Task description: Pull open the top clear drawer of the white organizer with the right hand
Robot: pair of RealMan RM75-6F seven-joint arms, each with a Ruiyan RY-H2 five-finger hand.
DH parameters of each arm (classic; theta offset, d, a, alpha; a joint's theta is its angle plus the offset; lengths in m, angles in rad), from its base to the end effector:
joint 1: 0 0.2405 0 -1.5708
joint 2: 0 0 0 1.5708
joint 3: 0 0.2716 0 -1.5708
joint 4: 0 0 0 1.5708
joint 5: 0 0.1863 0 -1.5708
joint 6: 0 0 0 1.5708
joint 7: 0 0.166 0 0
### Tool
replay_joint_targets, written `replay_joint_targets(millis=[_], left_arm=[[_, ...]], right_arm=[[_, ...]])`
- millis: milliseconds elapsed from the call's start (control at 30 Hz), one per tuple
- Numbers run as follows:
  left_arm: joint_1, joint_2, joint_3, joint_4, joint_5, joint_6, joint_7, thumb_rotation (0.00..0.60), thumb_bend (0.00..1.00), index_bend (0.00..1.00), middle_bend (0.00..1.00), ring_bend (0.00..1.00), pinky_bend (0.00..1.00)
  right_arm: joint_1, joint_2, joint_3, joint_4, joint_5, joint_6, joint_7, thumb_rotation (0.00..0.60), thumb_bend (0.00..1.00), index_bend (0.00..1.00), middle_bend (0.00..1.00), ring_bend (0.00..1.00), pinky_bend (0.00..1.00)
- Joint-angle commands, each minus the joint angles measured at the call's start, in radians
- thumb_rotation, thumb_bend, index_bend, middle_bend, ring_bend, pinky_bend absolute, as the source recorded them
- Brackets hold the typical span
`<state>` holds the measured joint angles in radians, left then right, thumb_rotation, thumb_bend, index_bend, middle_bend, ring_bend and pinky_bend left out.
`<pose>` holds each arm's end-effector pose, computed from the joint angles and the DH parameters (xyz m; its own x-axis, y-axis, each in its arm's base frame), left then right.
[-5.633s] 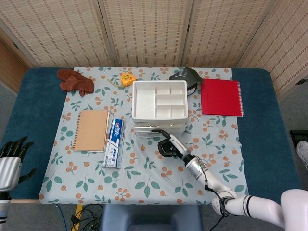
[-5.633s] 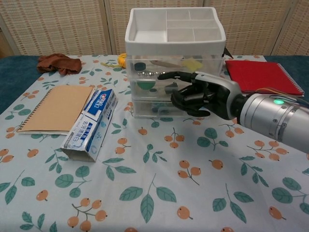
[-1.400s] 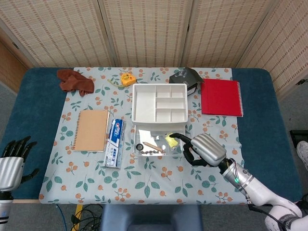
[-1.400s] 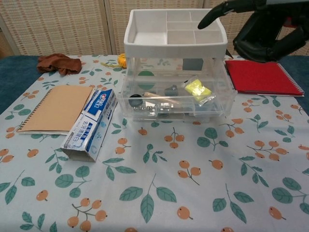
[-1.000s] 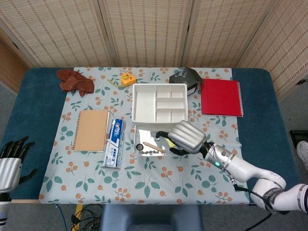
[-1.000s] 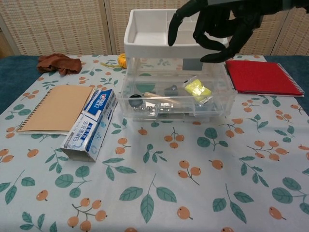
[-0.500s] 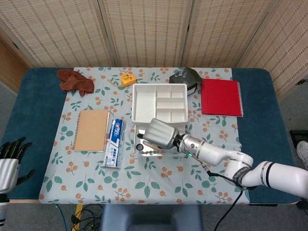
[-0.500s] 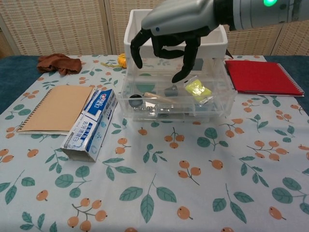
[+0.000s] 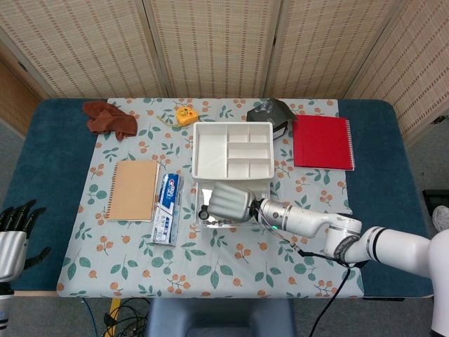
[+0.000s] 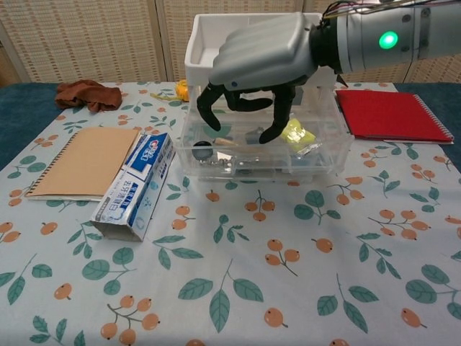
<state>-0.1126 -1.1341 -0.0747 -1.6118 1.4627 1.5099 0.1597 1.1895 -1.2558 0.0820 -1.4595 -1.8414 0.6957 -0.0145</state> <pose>-0.3107 0.2152 0.1927 0.5180 -0.0558 0.8536 0.8551 0.0094 -0.5183 -0.0149 -0.3810 0.0362 0.8136 0.1937 0.5482 -0.0731 -0.9013 0.4269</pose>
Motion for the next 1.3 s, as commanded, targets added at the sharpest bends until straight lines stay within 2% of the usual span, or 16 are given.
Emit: replay_joint_targets(millis=[33, 433, 1300], left_arm=[[0.001, 0.001, -0.001, -0.004, -0.001, 0.001, 0.002, 0.6, 0.15, 0.19, 0.12, 0.13, 0.11], [0.0, 0.002, -0.004, -0.017, -0.005, 0.0, 0.012, 0.6, 0.15, 0.2, 0.12, 0.13, 0.11], [0.005, 0.001, -0.009, -0.013, -0.014, 0.002, 0.011, 0.6, 0.15, 0.19, 0.12, 0.13, 0.11]], right_arm=[[0.014, -0.01, -0.031, 0.032, -0.039, 0.033, 0.019, 0.6, 0.24, 0.38, 0.84, 0.95, 1.0], [0.055, -0.018, -0.1, 0.098, -0.12, 0.087, 0.045, 0.6, 0.26, 0.38, 0.84, 0.95, 1.0], [0.115, -0.077, -0.165, 0.188, -0.15, 0.129, 0.073, 0.6, 0.27, 0.4, 0.83, 0.95, 1.0]])
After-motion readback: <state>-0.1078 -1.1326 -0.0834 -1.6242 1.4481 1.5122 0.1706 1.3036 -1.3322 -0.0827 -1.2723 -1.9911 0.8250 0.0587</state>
